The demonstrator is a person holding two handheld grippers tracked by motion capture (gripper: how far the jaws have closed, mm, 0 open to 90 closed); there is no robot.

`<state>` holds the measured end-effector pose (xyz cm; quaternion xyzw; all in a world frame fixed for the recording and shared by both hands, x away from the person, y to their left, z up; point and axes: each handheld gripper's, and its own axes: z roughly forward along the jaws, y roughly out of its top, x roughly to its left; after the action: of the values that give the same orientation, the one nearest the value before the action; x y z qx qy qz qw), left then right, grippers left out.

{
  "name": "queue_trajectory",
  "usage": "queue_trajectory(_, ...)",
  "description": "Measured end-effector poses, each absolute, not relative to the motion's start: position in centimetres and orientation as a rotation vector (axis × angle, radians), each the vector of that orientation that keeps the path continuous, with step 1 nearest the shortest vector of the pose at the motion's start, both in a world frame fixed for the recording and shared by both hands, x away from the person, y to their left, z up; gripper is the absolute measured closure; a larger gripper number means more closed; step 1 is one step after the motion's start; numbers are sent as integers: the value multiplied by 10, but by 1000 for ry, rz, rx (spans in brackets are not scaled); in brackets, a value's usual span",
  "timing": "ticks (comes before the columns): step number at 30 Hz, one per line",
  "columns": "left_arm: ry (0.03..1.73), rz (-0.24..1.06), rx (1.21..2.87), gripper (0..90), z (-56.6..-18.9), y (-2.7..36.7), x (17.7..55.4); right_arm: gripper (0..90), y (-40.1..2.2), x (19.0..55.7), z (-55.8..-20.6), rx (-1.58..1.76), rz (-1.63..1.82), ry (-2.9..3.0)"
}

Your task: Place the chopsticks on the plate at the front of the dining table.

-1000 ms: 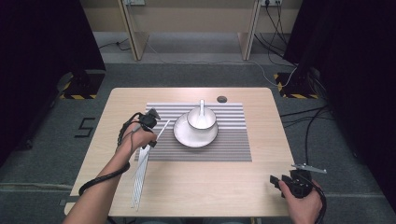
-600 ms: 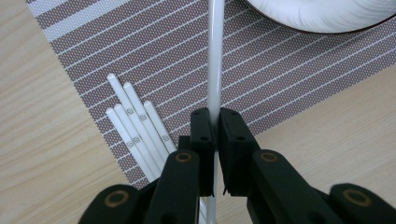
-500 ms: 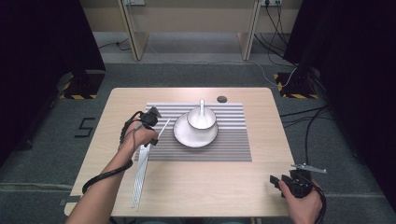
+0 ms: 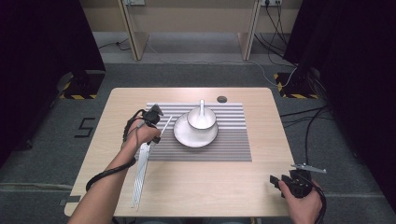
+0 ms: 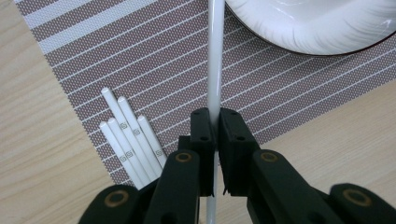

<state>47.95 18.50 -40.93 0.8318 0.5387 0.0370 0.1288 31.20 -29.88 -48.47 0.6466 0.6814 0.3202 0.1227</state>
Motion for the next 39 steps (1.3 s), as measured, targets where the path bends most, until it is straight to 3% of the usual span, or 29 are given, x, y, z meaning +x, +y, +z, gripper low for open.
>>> queue_trajectory(39, 1629, 68, 2291, 844, -416, 172, 494, 462, -298, 312, -485, 1885, 945, 1992)
